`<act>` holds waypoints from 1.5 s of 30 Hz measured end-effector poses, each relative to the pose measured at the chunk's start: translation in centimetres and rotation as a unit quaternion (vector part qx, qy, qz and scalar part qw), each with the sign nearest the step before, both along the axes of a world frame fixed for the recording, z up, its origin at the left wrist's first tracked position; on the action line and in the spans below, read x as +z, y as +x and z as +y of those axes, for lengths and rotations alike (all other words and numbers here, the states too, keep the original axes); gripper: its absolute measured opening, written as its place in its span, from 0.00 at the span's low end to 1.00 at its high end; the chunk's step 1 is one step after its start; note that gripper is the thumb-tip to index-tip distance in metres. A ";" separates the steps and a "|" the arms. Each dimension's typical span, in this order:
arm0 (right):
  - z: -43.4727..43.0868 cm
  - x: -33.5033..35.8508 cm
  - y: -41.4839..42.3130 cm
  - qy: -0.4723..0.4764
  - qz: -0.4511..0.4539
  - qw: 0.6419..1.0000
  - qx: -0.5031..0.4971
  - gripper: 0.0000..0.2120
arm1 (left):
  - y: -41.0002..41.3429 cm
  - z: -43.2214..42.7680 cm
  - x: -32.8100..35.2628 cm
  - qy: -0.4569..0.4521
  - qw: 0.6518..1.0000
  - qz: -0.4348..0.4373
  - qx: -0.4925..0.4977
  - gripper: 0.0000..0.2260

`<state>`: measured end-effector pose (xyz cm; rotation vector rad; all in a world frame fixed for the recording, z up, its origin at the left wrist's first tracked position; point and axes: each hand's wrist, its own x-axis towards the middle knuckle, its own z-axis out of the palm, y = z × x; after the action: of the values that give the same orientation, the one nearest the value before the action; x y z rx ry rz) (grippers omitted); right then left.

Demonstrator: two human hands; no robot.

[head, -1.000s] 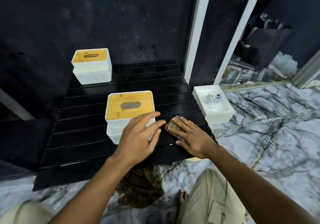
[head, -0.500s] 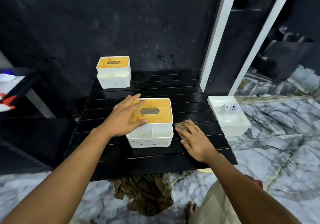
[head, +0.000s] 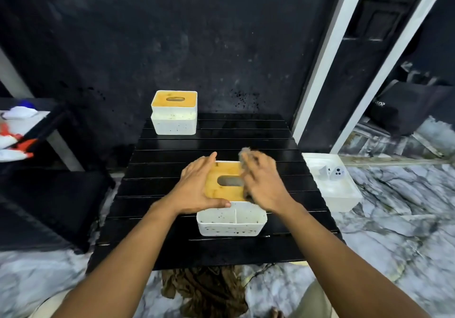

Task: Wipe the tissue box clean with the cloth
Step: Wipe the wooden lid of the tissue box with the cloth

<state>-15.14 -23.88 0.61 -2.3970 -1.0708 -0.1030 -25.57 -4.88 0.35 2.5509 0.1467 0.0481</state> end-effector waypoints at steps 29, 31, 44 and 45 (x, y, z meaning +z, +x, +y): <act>0.2 0.4 -1.6 -0.128 -0.081 0.986 -0.069 0.29 | -2.6 -0.1 -0.4 -0.118 0.993 -0.015 0.001 0.62; 1.6 0.3 -2.6 -0.111 -0.023 0.994 -0.003 0.28 | -2.8 0.0 -0.4 -0.125 0.992 -0.014 -0.009 0.65; 3.3 0.1 -2.6 -0.069 -0.027 0.997 -0.020 0.24 | -3.1 -0.3 -1.9 -0.187 0.981 -0.048 0.032 0.68; 4.0 0.1 -3.1 -0.063 -0.013 0.997 0.035 0.24 | -3.0 -0.3 -2.0 -0.189 0.980 -0.052 0.029 0.68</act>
<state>-18.25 -19.90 0.68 -2.4714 -1.2062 -0.0445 -28.59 -5.20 -1.61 2.1591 0.1714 0.1591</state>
